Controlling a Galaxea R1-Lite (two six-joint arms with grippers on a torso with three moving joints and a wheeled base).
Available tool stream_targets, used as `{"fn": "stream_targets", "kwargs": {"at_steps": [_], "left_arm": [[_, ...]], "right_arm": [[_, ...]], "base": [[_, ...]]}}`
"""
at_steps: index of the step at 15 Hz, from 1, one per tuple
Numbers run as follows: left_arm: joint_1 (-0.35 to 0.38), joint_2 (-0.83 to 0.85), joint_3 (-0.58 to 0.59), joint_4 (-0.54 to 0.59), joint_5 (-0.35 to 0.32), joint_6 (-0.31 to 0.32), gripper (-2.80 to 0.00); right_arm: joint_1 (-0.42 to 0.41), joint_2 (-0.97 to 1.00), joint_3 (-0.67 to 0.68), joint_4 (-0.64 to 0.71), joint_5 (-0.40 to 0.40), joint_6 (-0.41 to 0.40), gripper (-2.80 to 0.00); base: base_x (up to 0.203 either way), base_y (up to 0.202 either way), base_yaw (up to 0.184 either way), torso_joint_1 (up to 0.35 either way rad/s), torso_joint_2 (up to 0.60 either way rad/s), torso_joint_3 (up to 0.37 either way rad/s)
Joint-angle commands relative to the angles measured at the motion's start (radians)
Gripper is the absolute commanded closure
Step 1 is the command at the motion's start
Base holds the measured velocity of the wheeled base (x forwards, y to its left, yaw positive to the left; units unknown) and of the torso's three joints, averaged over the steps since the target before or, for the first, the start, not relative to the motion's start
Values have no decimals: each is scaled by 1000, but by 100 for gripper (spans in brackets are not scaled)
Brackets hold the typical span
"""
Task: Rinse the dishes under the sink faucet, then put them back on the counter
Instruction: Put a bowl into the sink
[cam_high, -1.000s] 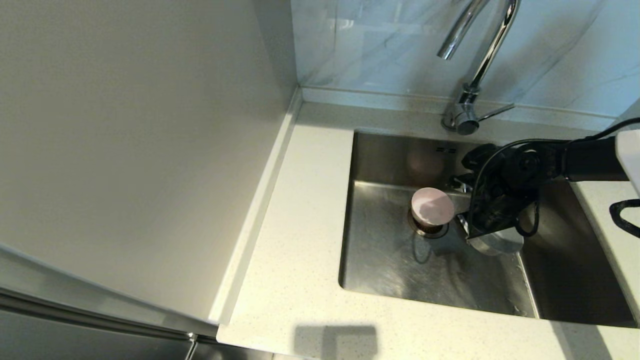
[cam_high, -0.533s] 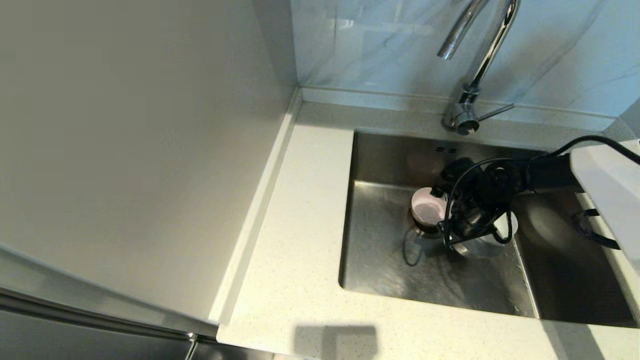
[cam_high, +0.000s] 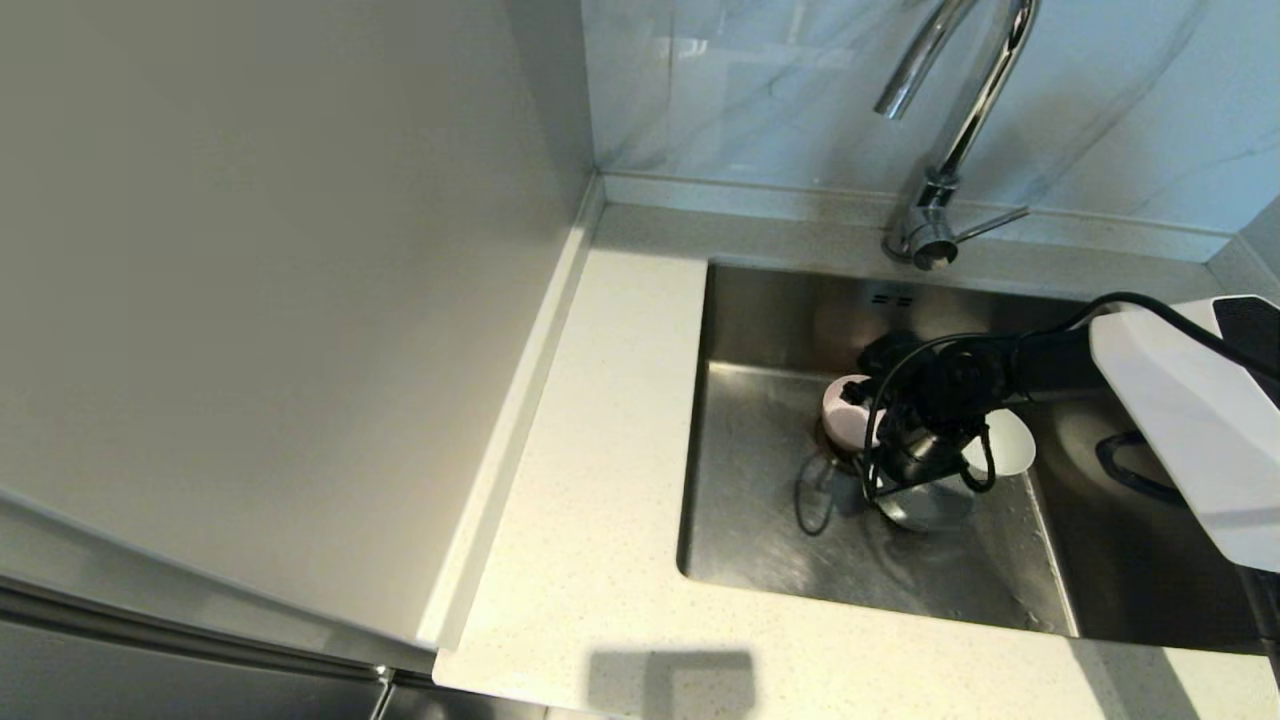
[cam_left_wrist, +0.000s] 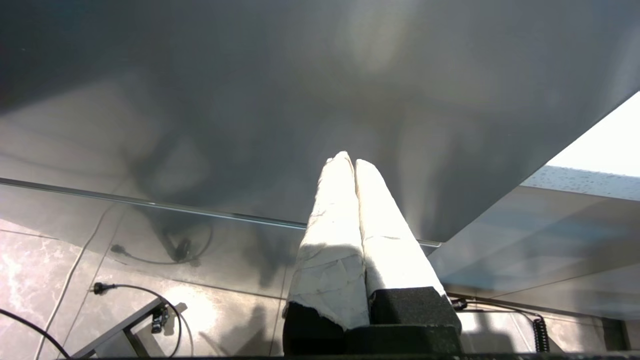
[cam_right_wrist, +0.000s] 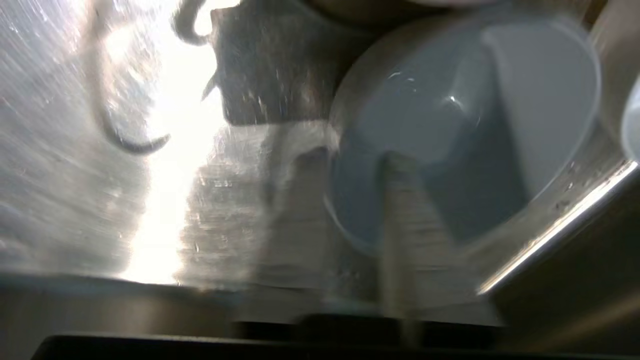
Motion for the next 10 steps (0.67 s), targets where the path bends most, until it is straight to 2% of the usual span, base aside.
{"fn": "stream_targets", "kwargs": {"at_steps": [1, 6, 10], "left_arm": [[0, -3, 0, -1, 0, -1, 0], [0, -3, 0, -1, 0, -1, 0], [0, -3, 0, -1, 0, 0, 0]], "right_arm": [[-1, 1, -5, -2, -5, -1, -280], [-2, -107, 25, 2, -20, -1, -280], [-6, -332, 110, 3, -104, 27, -280]], "base": [[0, 0, 0, 0, 0, 0], [0, 0, 0, 0, 0, 0], [0, 0, 0, 0, 0, 0]]}}
